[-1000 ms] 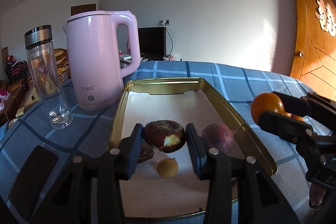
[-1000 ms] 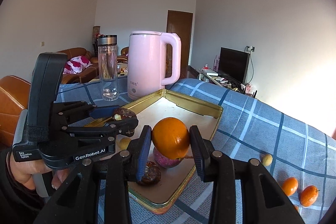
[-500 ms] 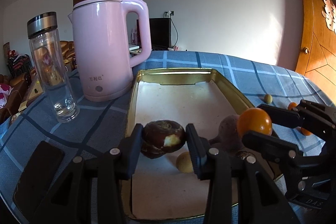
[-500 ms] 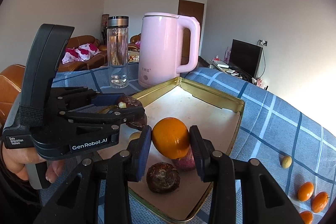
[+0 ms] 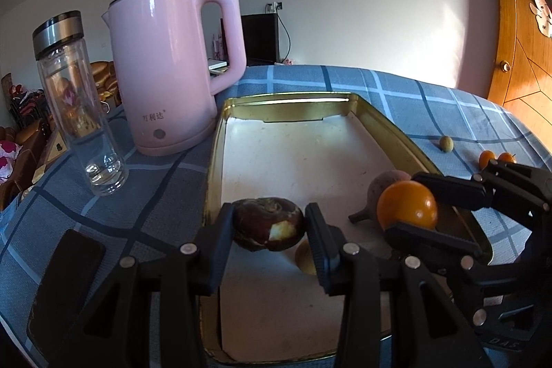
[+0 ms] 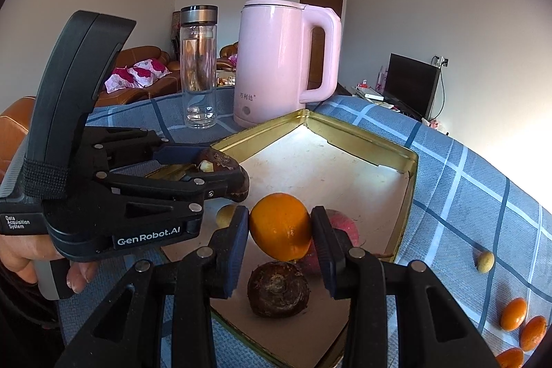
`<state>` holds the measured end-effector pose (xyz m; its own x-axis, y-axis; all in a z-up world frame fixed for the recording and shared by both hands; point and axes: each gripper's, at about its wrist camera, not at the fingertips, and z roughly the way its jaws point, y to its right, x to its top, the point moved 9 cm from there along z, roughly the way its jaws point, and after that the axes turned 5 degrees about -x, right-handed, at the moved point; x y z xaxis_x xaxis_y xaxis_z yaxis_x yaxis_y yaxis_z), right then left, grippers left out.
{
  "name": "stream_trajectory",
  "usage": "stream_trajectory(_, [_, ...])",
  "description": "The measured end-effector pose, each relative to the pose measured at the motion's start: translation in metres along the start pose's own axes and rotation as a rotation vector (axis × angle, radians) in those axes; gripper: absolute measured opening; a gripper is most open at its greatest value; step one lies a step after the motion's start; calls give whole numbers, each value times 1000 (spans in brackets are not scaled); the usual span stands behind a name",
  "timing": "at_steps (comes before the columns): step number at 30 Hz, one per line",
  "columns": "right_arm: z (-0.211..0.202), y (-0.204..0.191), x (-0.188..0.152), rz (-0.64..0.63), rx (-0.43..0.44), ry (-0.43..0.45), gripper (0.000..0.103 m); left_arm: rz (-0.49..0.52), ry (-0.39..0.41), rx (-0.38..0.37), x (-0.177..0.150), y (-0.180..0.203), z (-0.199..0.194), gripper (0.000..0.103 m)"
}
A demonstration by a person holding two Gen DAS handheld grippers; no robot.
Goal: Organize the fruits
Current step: 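Lower and release the mangosteen and orange into the tray from both grippers, then grasp another orange with the right gripper while the left moves back over the tablecloth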
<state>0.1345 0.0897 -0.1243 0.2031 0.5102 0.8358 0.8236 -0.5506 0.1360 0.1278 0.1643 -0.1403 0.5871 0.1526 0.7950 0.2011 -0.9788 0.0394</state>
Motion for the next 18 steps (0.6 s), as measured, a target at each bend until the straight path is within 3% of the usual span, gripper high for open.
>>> stream_trajectory(14, [7, -7, -3, -22, 24, -37, 40, 27, -24, 16, -5, 0, 1, 45])
stream_trajectory(18, [5, -3, -2, -18, -4, -28, 54, 28, -20, 32, -6, 0, -2, 55])
